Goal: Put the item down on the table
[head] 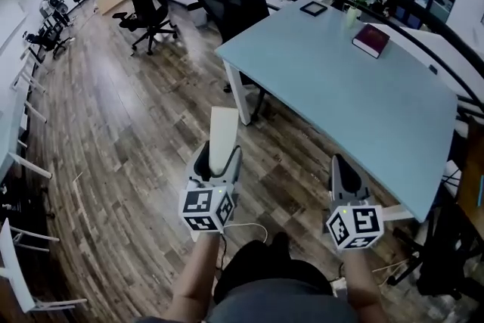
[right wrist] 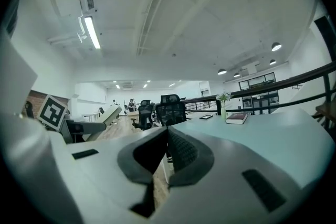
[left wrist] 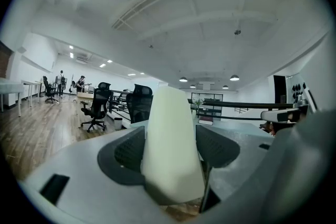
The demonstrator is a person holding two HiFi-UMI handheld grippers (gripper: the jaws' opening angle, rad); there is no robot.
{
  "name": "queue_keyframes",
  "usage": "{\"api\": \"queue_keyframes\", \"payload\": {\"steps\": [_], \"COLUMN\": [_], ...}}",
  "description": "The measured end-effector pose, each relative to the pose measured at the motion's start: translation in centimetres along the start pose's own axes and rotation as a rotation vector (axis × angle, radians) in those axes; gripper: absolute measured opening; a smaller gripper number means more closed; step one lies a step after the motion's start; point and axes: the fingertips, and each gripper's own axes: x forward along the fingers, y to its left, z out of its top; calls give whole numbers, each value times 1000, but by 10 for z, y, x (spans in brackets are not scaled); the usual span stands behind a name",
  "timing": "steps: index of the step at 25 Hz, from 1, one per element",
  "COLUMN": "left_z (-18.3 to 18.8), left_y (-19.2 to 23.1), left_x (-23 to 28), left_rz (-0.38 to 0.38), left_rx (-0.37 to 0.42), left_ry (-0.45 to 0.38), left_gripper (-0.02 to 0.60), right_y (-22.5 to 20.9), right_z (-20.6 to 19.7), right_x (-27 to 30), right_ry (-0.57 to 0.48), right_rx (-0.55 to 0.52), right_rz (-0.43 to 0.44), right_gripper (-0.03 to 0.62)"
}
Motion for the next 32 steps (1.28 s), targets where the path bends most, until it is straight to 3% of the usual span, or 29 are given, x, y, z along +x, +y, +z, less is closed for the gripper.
{"api": "queue_keyframes", "payload": {"steps": [13, 32], "left_z": [6, 44], "left_y": [5, 81], "left_x": [98, 282], "left_rz": [-16, -99], "left_rx": [12, 21], "left_ry": [21, 36], "left_gripper": [305, 305], "right_y": [-41, -58], "right_z": [7, 33], "right_x": [69, 254], "right_ry": [3, 4], "right_rx": [6, 16], "right_rz": [-15, -91], "right_gripper": [3, 3]}}
